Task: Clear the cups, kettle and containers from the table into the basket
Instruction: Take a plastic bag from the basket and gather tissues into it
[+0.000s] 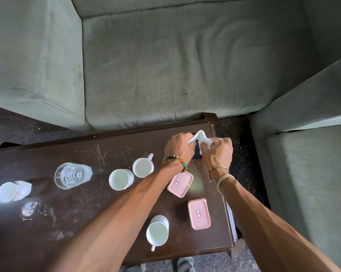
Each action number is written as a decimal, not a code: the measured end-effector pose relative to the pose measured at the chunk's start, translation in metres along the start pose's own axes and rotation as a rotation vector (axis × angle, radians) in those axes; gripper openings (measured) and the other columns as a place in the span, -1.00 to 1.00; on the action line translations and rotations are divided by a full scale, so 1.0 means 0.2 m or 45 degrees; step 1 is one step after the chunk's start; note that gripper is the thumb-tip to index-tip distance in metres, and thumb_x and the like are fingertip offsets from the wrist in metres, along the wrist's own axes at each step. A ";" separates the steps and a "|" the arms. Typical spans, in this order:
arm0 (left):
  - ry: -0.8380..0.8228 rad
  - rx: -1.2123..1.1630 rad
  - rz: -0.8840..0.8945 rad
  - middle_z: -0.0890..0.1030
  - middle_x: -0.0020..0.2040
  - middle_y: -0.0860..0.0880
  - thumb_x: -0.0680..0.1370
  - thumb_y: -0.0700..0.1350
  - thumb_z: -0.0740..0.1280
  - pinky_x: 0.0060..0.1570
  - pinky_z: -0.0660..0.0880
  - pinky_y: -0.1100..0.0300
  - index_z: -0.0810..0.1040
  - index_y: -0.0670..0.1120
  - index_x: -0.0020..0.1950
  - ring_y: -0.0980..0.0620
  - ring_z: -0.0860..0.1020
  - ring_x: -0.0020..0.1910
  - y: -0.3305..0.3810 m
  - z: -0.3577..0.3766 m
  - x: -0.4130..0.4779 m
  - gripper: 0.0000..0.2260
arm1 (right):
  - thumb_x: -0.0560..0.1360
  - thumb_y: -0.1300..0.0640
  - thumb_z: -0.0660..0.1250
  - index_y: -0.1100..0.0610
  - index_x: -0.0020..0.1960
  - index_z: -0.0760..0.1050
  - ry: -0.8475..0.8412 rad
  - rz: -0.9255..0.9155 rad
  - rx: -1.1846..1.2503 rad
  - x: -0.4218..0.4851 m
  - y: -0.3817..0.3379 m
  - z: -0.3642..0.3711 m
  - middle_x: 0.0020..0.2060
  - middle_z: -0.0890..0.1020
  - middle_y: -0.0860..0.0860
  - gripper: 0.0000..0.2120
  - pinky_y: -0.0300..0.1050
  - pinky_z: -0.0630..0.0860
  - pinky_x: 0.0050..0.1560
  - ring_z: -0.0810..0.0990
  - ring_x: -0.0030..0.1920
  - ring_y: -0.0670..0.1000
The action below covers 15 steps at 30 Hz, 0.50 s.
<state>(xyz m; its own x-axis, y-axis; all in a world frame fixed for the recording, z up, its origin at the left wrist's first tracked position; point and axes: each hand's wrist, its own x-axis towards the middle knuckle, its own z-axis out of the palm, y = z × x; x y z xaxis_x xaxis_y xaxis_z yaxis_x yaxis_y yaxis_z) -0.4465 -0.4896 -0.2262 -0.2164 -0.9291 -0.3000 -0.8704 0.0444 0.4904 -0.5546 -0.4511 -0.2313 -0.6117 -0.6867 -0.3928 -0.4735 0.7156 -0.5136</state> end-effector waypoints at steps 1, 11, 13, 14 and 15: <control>-0.005 0.016 -0.008 0.63 -0.11 -0.11 0.53 -0.04 0.29 -0.21 0.48 0.06 0.58 -0.08 -0.06 -0.17 0.58 -0.09 -0.01 -0.01 0.00 -0.86 | 0.46 0.05 0.34 0.14 0.04 0.66 0.003 -0.003 0.004 0.00 -0.01 0.00 0.13 0.45 0.08 -0.76 -0.06 0.50 -0.02 0.51 0.08 0.12; 0.006 -0.029 0.036 0.65 -0.08 -0.08 0.54 -0.04 0.31 -0.12 0.57 0.01 0.62 -0.07 0.02 -0.14 0.60 -0.08 -0.03 0.01 0.02 -0.84 | 0.47 0.01 0.33 0.04 -0.01 0.67 -0.028 -0.050 -0.026 0.00 0.04 0.03 0.07 0.50 0.06 -0.80 -0.03 0.49 0.00 0.46 0.09 0.10; 0.016 -0.037 0.062 0.65 -0.06 -0.09 0.55 -0.01 0.29 -0.10 0.57 0.01 0.62 -0.05 0.07 -0.13 0.59 -0.06 -0.03 0.01 0.01 -0.81 | 0.46 0.01 0.33 0.06 -0.02 0.67 -0.024 -0.061 -0.033 -0.01 0.05 0.03 0.07 0.51 0.07 -0.80 -0.03 0.50 0.02 0.46 0.09 0.09; 0.014 -0.026 0.071 0.64 -0.06 -0.09 0.57 -0.01 0.26 -0.11 0.56 0.01 0.61 -0.06 0.06 -0.13 0.59 -0.06 -0.04 0.01 0.01 -0.80 | 0.46 0.02 0.33 0.06 -0.03 0.67 -0.021 -0.063 -0.036 -0.01 0.05 0.03 0.07 0.51 0.07 -0.80 -0.02 0.50 0.03 0.46 0.08 0.09; 0.011 -0.012 0.076 0.64 -0.07 -0.09 0.58 -0.01 0.24 -0.12 0.55 0.02 0.61 -0.06 0.05 -0.13 0.58 -0.06 -0.04 0.01 0.01 -0.80 | 0.46 0.02 0.33 0.05 -0.04 0.67 -0.018 -0.064 -0.034 -0.02 0.05 0.03 0.07 0.51 0.07 -0.81 -0.03 0.50 0.03 0.46 0.08 0.10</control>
<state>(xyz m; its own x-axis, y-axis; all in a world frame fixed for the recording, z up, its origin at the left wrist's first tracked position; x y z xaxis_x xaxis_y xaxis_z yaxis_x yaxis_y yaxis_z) -0.4405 -0.4906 -0.2323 -0.2641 -0.9279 -0.2633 -0.8518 0.0963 0.5149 -0.5535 -0.4424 -0.2403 -0.5777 -0.7236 -0.3776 -0.5204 0.6830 -0.5126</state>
